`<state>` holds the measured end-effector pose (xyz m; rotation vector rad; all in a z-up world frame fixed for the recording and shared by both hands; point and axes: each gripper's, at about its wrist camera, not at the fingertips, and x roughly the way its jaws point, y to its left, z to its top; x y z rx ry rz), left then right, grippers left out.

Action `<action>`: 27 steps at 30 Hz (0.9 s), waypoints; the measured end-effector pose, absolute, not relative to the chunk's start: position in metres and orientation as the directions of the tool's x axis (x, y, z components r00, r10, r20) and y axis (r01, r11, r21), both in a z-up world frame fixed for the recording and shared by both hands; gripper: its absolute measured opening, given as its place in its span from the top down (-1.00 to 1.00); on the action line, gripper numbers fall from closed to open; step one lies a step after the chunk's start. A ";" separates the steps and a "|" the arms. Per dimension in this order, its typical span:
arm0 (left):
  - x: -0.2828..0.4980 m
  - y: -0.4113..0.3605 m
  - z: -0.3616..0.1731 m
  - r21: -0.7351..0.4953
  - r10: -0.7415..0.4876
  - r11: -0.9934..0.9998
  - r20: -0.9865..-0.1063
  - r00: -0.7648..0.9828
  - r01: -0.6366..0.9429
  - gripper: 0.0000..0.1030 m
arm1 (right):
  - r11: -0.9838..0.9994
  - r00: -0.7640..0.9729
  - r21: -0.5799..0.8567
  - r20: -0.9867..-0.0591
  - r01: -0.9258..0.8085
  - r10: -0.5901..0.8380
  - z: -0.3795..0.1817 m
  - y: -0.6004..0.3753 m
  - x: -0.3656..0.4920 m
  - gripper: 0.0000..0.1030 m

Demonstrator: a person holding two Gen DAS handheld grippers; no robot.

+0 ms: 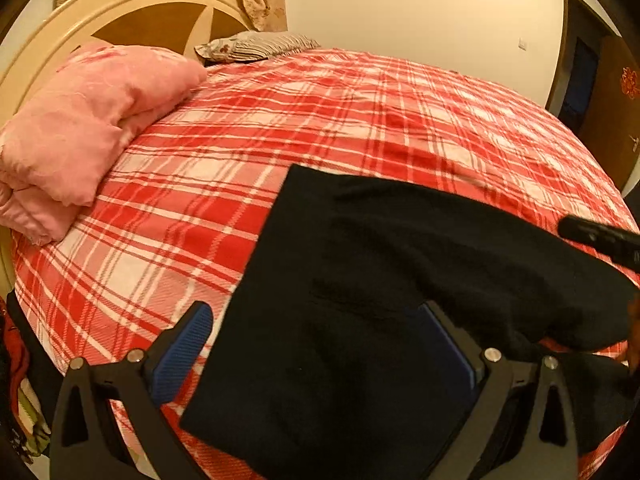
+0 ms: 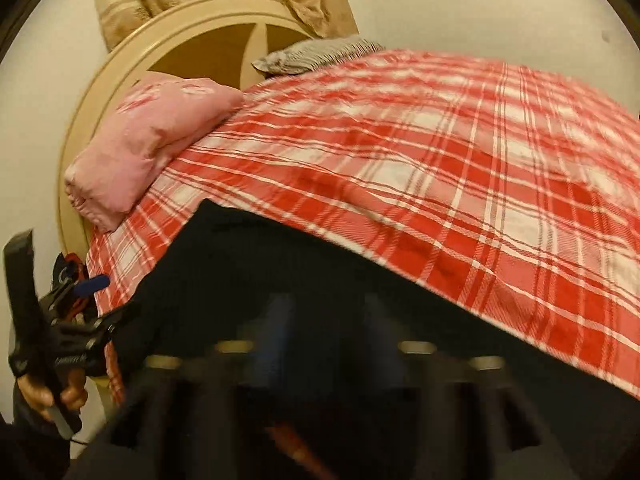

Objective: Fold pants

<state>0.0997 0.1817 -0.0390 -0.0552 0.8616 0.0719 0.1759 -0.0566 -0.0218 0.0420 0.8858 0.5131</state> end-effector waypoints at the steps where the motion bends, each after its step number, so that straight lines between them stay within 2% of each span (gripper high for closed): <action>1: 0.101 0.181 -0.040 -0.019 0.040 0.996 -0.760 0.648 -0.084 -1.00 | 0.877 0.511 0.258 -0.731 -0.405 0.451 -0.025 -0.058 0.184 -0.31; 4: 0.106 0.179 -0.044 -0.021 0.034 0.997 -0.766 0.642 -0.078 -1.00 | 0.872 0.515 0.248 -0.726 -0.422 0.455 -0.028 -0.060 0.198 -0.31; 6: 0.111 0.176 -0.047 -0.011 0.038 0.997 -0.772 0.635 -0.074 -1.00 | 0.869 0.521 0.188 -0.735 -0.458 0.434 -0.032 -0.053 0.208 -0.31; 10: 0.117 0.174 -0.051 -0.006 0.043 0.997 -0.777 0.629 -0.075 -1.00 | 0.847 0.447 0.142 -0.799 -0.512 0.403 -0.057 -0.043 0.230 -0.31; 12: 0.119 0.175 -0.053 -0.022 0.031 0.997 -0.780 0.625 -0.078 -1.00 | 0.836 0.410 0.099 -0.836 -0.540 0.364 -0.071 -0.036 0.234 -0.23; 13: 0.119 0.176 -0.054 -0.031 0.024 0.996 -0.782 0.622 -0.078 -1.00 | 0.834 0.421 0.048 -0.846 -0.549 0.326 -0.075 -0.032 0.231 -0.06; 15: 0.121 0.174 -0.058 -0.034 0.019 0.997 -0.790 0.613 -0.075 -1.00 | 0.826 0.429 0.031 -0.843 -0.563 0.324 -0.073 -0.029 0.226 0.48; 16: 0.121 0.172 -0.061 -0.028 0.024 0.997 -0.795 0.607 -0.076 -1.00 | 0.825 0.420 0.038 -0.847 -0.564 0.326 -0.071 -0.028 0.225 0.82; 20: 0.118 0.169 -0.063 -0.009 0.041 0.997 -0.799 0.600 -0.080 -1.00 | 0.818 0.475 -0.069 -0.841 -0.572 0.261 -0.059 -0.017 0.207 0.88; 27: 0.100 0.189 -0.043 -0.017 0.055 0.994 -0.762 0.645 -0.105 -1.00 | 0.818 0.586 -0.089 -0.741 -0.568 0.327 0.002 -0.014 0.141 0.89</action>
